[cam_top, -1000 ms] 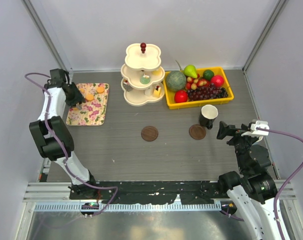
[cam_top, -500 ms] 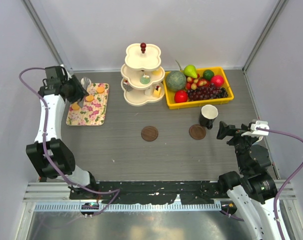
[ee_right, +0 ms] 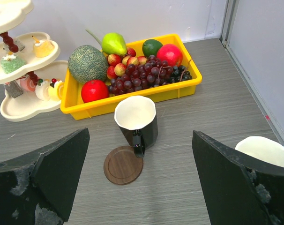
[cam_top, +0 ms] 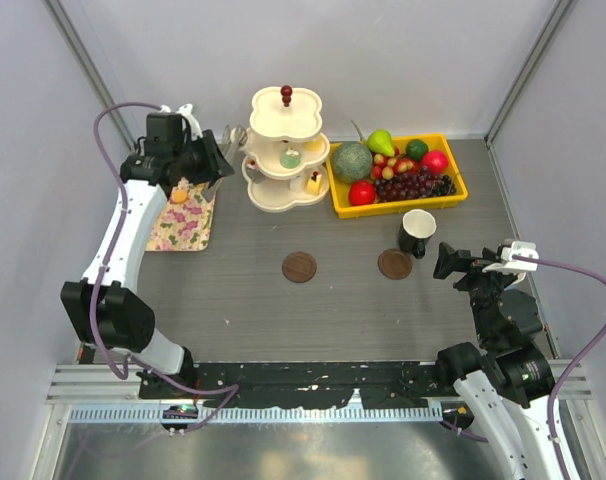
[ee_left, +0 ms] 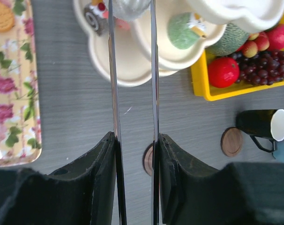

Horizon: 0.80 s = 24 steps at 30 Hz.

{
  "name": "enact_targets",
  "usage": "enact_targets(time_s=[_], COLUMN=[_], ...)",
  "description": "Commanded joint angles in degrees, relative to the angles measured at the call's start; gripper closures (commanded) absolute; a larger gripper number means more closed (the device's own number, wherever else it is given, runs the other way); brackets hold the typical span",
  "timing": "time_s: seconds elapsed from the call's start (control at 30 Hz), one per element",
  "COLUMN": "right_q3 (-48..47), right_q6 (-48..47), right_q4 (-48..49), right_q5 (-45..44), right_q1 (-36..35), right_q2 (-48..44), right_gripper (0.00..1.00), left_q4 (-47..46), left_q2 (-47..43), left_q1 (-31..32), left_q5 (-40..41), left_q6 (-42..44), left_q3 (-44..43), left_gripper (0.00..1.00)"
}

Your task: Serve the afternoon tea

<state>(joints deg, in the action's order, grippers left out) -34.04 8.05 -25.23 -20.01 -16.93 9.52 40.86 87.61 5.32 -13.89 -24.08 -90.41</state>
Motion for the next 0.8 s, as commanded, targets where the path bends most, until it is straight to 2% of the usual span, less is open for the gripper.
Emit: enact_targets(time_s=[0.0, 0.47, 0.63, 0.77], right_q3=[-0.2, -0.2, -0.2, -0.2], right_q6=[-0.2, -0.5, -0.5, -0.5], right_q4=[2.1, 2.0, 2.0, 2.0], right_q5=[-0.7, -1.4, -1.3, -1.3], right_q1=[-0.2, -0.2, -0.2, -0.1], right_q2=[-0.2, 0.0, 0.1, 0.1], right_gripper=[0.02, 0.02, 0.02, 0.02], left_q4=[-4.6, -2.4, -2.2, -1.9], left_q2=[3.3, 12.1, 13.2, 13.8], left_q1=[2.9, 7.8, 7.9, 7.9], left_q5=[-1.0, 0.2, 0.9, 1.3], left_q6=[-0.6, -1.1, -0.3, 0.0], left_q3=[-5.2, -11.2, -10.8, -10.8], left_gripper=[0.68, 0.66, 0.60, 0.50])
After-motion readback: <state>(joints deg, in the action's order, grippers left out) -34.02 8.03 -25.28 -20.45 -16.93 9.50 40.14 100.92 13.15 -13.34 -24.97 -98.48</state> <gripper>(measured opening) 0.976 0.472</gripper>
